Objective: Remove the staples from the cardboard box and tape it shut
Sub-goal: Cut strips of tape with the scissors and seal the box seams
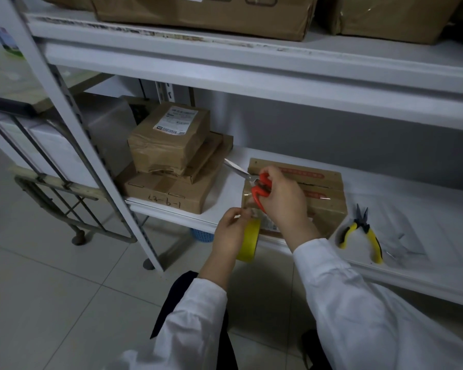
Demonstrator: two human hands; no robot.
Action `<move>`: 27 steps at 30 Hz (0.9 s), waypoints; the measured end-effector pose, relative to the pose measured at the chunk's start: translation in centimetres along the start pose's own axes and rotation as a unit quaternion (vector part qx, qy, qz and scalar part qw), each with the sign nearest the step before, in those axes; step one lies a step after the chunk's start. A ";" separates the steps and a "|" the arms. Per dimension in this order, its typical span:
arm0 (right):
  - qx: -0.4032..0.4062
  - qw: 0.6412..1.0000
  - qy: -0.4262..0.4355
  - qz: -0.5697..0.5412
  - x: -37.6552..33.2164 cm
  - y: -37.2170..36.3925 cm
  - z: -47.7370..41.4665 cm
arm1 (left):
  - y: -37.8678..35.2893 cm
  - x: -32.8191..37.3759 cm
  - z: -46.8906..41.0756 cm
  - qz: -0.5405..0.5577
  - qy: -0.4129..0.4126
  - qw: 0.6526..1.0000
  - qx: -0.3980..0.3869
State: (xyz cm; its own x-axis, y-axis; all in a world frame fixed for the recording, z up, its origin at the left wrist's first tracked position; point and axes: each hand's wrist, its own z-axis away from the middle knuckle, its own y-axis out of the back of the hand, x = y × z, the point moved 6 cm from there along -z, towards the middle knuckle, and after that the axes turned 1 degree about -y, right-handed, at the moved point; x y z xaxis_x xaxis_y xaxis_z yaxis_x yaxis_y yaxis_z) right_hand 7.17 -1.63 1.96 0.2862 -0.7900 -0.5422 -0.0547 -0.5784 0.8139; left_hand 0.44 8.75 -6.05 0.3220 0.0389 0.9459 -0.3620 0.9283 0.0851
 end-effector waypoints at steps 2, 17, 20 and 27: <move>-0.038 0.998 -0.010 -0.050 0.1 0.1 -0.2 | -0.1 0.4 -0.3 -0.028 -0.024 0.999 0.023; -0.217 0.970 -0.098 -0.051 5.2 5.9 5.5 | 0.0 0.8 0.1 -0.120 -0.029 0.992 0.033; -0.277 0.954 -0.111 0.003 6.4 5.1 6.3 | 0.2 1.0 0.1 -0.141 -0.036 0.989 0.032; -0.305 0.943 -0.132 0.014 5.8 4.2 6.1 | 0.2 1.1 0.0 -0.173 -0.031 0.984 0.022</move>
State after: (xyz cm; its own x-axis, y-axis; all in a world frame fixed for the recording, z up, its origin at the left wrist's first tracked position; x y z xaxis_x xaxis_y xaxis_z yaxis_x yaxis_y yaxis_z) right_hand 2.80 -9.88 1.02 0.0403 -0.8733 -0.4856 0.5242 -0.3952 0.7543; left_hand 0.79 8.95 -4.97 0.3794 -0.2997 0.8753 -0.2780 0.8654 0.4168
